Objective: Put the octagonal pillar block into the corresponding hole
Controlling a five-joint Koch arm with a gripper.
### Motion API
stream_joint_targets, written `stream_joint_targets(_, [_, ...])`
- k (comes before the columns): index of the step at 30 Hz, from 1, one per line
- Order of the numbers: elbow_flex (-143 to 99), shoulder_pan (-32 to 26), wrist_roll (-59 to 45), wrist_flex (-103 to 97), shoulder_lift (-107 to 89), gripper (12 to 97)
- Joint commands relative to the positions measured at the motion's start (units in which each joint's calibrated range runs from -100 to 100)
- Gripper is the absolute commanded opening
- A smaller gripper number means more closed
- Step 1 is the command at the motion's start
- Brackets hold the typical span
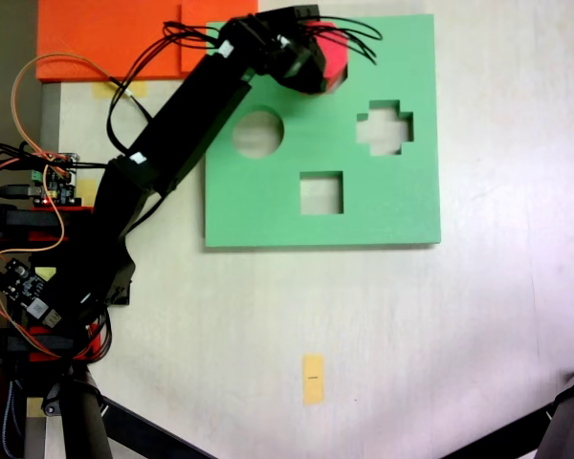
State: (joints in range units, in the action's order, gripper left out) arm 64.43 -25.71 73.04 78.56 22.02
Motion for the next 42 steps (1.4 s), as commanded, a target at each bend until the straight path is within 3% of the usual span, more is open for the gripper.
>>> stream_joint_targets(1, [5.4, 0.3, -0.4, -6.2, -4.1, 35.1])
stream_joint_targets(16, [5.4, 0.3, -5.4, -7.7, -1.8, 35.4])
stream_joint_targets(42, [5.4, -1.7, -3.6, -5.7, 1.3, 37.6])
